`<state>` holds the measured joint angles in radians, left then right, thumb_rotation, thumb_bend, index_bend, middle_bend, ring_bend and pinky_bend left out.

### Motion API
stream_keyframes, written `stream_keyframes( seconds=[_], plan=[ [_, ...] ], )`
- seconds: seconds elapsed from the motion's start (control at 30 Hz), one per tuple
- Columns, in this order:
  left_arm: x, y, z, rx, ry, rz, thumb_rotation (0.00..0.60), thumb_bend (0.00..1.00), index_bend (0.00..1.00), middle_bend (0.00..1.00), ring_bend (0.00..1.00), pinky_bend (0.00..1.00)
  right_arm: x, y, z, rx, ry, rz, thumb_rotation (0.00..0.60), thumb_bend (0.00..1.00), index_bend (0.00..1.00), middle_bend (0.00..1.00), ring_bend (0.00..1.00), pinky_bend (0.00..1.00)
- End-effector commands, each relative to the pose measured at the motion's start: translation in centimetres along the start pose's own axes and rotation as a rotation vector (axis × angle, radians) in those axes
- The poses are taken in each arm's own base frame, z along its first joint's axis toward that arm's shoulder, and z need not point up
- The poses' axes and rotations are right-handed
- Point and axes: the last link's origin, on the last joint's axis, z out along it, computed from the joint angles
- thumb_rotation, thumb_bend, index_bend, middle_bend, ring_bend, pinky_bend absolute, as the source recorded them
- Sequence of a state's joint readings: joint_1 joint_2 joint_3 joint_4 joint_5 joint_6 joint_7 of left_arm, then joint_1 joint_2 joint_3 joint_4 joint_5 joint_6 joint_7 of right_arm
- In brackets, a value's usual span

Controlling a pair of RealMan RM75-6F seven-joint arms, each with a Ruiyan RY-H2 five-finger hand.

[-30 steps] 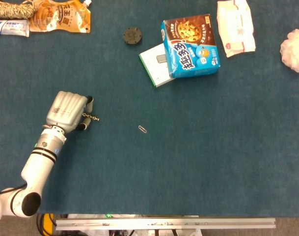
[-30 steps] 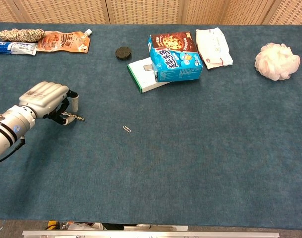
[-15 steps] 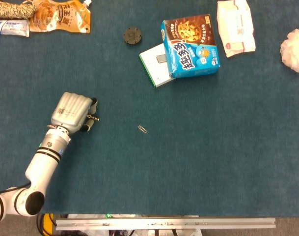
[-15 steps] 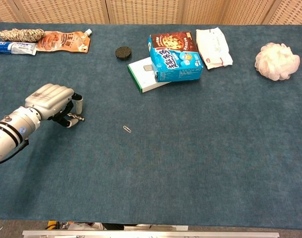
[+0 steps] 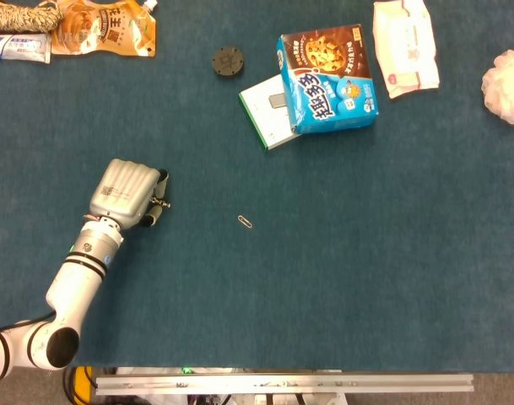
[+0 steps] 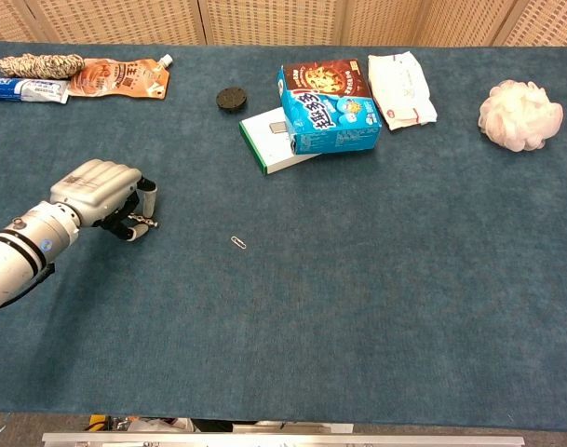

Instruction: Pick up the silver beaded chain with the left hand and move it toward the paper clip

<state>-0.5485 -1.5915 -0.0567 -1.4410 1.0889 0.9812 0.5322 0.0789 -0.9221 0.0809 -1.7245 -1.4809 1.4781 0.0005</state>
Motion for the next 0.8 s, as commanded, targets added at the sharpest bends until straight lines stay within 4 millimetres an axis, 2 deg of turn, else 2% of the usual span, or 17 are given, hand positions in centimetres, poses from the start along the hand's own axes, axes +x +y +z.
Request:
stream_keyframes(
  seconds=[0.03, 0.47, 0.8],
  plan=[
    [0.00, 0.09, 0.09, 0.000, 0.002, -0.002, 0.600, 0.31, 0.52, 0.83, 0.83, 0.90, 0.02, 0.04, -0.03, -0.002, 0.001, -0.001, 0.600, 0.27, 0.47, 0.52, 0.42, 0.45],
    [-0.34, 0.27, 0.39, 0.007, -0.006, -0.003, 0.600, 0.34, 0.53, 0.84, 0.84, 0.90, 0.17, 0.14, -0.33, -0.007, 0.010, 0.000, 0.600, 0.27, 0.47, 0.52, 0.42, 0.45],
    [-0.27, -0.43, 0.08, 0.024, 0.008, 0.002, 0.600, 0.37, 0.57, 0.84, 0.84, 0.90, 0.27, 0.30, -0.64, -0.010, 0.016, 0.005, 0.600, 0.27, 0.47, 0.52, 0.42, 0.45]
  ],
)
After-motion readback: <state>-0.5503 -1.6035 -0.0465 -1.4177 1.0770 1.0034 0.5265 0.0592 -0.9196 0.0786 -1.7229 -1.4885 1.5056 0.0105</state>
